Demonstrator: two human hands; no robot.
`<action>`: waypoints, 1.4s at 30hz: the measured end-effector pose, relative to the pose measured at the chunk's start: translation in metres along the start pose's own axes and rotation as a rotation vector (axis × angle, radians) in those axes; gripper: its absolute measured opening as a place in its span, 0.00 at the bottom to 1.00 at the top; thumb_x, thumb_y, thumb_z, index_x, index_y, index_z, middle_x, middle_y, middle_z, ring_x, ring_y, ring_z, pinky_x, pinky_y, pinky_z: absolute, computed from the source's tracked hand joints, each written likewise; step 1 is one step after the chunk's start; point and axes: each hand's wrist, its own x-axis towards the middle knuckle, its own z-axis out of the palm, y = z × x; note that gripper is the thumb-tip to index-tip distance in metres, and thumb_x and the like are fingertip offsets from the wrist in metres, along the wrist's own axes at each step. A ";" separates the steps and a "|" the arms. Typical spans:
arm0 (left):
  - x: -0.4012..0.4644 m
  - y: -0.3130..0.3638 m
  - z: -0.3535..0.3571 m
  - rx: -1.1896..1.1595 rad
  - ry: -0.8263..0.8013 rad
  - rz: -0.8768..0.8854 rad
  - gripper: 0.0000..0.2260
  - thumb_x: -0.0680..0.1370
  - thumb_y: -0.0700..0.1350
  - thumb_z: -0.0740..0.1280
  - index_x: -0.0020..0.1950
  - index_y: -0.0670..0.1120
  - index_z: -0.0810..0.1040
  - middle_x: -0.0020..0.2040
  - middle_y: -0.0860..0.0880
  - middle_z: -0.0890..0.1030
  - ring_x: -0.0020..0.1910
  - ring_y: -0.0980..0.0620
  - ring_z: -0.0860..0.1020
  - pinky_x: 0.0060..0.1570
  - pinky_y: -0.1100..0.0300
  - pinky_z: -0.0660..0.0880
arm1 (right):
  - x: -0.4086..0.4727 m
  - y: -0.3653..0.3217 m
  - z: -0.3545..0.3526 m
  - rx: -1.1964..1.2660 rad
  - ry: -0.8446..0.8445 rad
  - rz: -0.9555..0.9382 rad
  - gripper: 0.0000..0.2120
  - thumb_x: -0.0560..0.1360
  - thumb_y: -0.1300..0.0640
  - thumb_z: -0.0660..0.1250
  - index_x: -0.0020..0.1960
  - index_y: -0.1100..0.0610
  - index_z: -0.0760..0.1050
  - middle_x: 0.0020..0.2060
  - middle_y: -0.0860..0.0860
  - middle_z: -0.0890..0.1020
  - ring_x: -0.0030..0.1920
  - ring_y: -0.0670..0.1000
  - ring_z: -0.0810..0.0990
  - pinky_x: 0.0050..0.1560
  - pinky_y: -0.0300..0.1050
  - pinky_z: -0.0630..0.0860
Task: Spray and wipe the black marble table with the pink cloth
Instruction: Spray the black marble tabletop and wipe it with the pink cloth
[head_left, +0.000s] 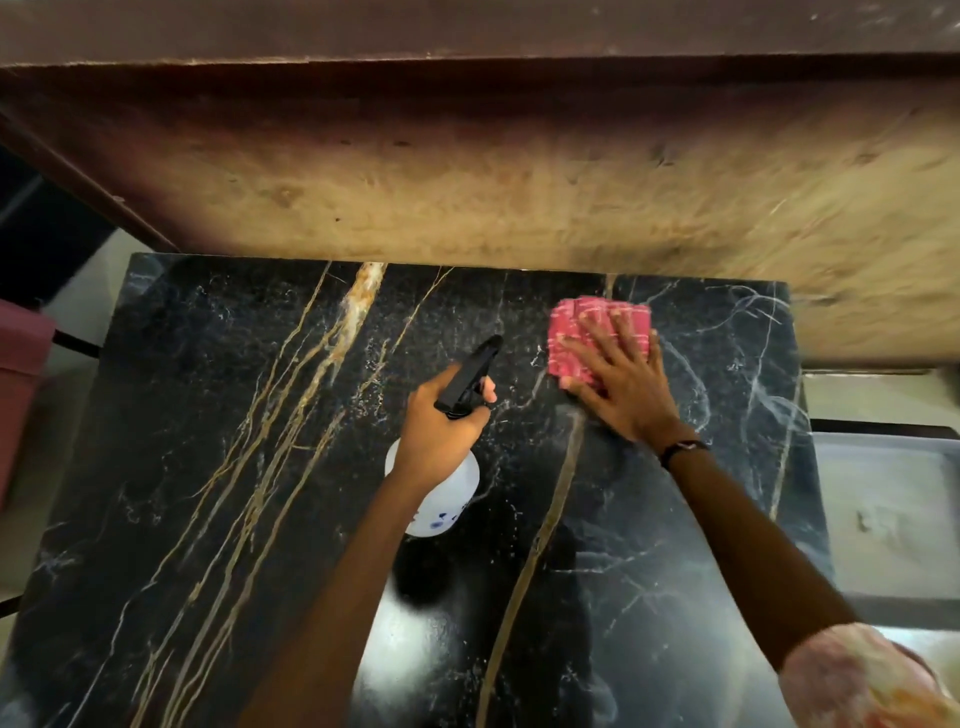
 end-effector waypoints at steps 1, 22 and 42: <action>-0.001 0.000 0.004 -0.001 0.005 0.001 0.11 0.74 0.28 0.63 0.43 0.43 0.77 0.37 0.50 0.77 0.25 0.62 0.72 0.28 0.71 0.66 | 0.002 0.014 -0.005 0.020 0.010 0.057 0.33 0.75 0.29 0.42 0.76 0.43 0.57 0.77 0.48 0.54 0.77 0.58 0.45 0.70 0.74 0.45; -0.032 -0.012 0.046 -0.023 0.039 -0.027 0.11 0.73 0.28 0.64 0.44 0.43 0.79 0.40 0.48 0.80 0.28 0.62 0.75 0.32 0.72 0.69 | -0.027 0.047 -0.011 0.046 -0.002 0.209 0.34 0.73 0.27 0.38 0.75 0.39 0.52 0.77 0.47 0.51 0.77 0.59 0.44 0.68 0.72 0.39; -0.108 -0.024 0.063 -0.008 0.030 -0.064 0.14 0.73 0.28 0.64 0.43 0.48 0.79 0.40 0.50 0.81 0.34 0.62 0.78 0.37 0.71 0.73 | -0.085 0.006 -0.004 0.083 -0.017 0.263 0.33 0.73 0.31 0.44 0.75 0.41 0.57 0.76 0.46 0.50 0.77 0.60 0.45 0.67 0.72 0.38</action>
